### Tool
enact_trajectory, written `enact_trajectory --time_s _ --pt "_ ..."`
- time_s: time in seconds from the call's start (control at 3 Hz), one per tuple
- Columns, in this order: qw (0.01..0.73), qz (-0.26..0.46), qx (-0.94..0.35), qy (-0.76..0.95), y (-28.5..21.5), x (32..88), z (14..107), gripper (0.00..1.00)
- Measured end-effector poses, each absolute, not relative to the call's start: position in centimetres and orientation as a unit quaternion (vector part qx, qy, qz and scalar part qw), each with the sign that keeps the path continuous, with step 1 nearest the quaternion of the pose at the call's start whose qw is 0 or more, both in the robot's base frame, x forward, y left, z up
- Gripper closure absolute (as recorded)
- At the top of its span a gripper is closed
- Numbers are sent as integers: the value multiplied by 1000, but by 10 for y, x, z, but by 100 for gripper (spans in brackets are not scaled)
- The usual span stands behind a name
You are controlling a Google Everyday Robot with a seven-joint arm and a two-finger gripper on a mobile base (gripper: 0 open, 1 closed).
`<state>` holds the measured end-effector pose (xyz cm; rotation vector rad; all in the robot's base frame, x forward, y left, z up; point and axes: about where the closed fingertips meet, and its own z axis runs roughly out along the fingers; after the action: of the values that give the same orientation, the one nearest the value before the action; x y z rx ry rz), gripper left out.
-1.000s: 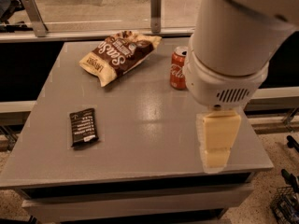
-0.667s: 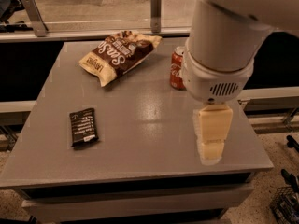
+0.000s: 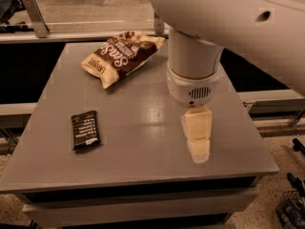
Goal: Move rxbar chocolate near coke can
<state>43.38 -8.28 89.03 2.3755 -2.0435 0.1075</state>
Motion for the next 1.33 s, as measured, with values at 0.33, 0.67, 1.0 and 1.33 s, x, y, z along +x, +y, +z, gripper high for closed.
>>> enact_trajectory --time_s 0.33,0.67,1.0,1.33 --pt "17 7 772 -635 -68 440 872 0" --pt "30 -10 787 -616 -46 438 863 0" --pt "14 -36 803 -595 -22 433 863 0" --pt "15 -54 815 -576 4 426 862 0"
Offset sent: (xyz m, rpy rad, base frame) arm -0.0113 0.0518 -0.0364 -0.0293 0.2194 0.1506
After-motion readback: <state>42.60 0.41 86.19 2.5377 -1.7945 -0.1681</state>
